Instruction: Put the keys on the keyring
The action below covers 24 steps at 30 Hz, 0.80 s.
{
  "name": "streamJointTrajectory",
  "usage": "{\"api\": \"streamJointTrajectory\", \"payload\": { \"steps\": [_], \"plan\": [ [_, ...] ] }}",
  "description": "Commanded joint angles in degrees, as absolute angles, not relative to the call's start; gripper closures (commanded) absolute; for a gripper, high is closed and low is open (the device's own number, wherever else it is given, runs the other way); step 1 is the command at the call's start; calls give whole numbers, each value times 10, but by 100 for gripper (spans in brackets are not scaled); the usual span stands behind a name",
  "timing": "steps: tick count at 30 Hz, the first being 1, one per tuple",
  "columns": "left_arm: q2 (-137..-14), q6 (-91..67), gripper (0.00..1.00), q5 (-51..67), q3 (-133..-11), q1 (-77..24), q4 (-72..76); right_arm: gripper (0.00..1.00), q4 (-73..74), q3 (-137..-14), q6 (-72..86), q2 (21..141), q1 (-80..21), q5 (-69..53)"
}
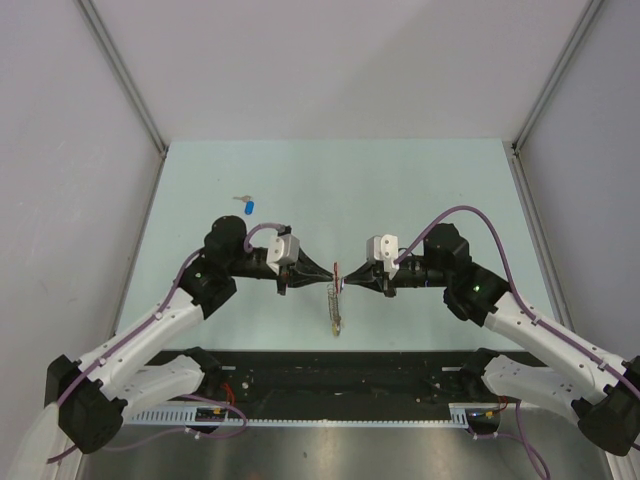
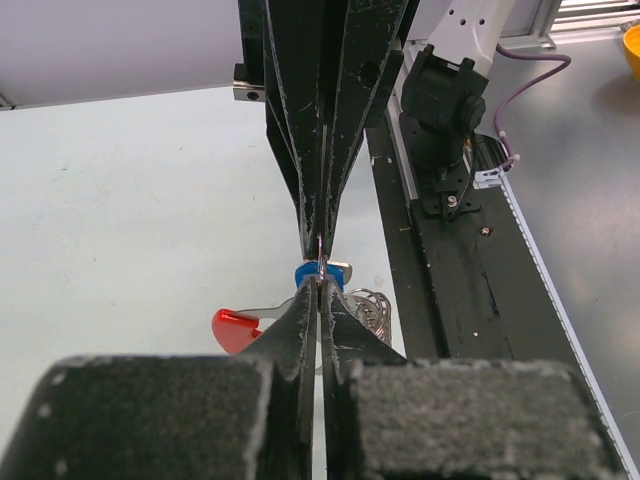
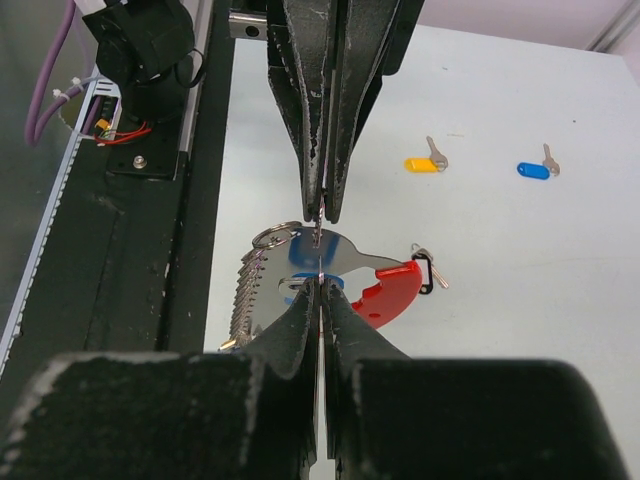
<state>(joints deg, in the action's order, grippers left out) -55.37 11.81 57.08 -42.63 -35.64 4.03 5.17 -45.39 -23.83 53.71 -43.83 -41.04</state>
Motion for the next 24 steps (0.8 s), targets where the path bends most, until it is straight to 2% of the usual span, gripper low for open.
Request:
{"api": "streamJointTrajectory", "payload": {
  "steps": [1, 24],
  "plan": [
    [-539, 116, 100, 578, -437, -349, 67, 100, 24, -454, -238, 534, -442, -419],
    [-542, 112, 100, 592, -438, -348, 69, 100, 7, -455, -224, 535, -444, -425]
  ]
}}
